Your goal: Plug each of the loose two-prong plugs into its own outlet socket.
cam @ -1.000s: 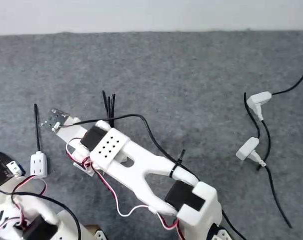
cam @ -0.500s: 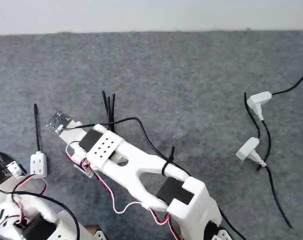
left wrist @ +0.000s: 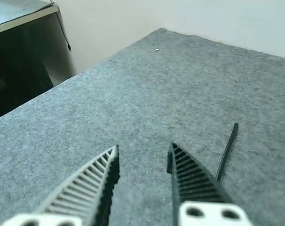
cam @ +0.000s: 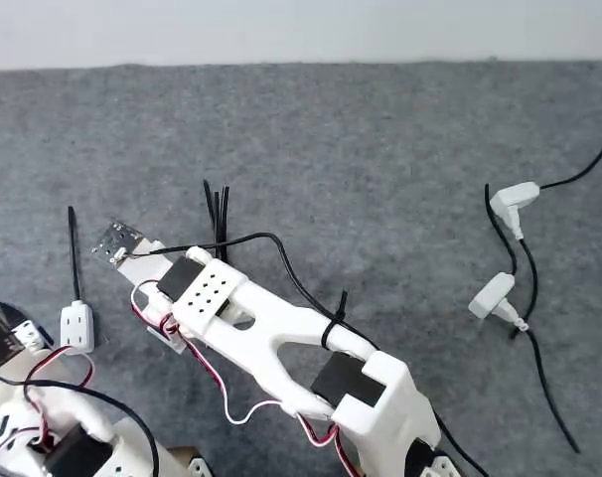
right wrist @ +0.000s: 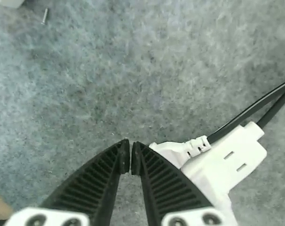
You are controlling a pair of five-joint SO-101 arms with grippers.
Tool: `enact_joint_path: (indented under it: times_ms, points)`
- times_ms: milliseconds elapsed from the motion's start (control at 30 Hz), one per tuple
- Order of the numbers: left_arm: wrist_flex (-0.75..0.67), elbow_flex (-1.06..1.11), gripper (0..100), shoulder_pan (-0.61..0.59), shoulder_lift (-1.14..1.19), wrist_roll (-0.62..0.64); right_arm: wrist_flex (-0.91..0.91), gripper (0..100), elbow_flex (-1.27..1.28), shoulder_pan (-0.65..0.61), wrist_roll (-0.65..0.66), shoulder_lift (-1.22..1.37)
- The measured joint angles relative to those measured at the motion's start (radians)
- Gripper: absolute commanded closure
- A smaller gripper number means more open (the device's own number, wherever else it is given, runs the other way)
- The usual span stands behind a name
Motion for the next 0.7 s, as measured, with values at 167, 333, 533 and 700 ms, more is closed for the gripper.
enact_joint_path:
  times_ms: [167, 333, 533, 700]
  points:
    - [-0.015, 0.009, 84, 0.000, 0.000, 0.000, 0.000, 99.0, 0.000, 0.000, 0.000, 0.000]
    - [-0.025, 0.012, 84, 0.000, 0.002, 0.000, 0.000, 99.0, 0.000, 0.000, 0.000, 0.000]
    - [-0.025, 0.012, 84, 0.000, 0.002, 0.000, 0.000, 99.0, 0.000, 0.000, 0.000, 0.000]
    - [-0.025, 0.012, 84, 0.000, 0.002, 0.000, 0.000, 99.0, 0.000, 0.000, 0.000, 0.000]
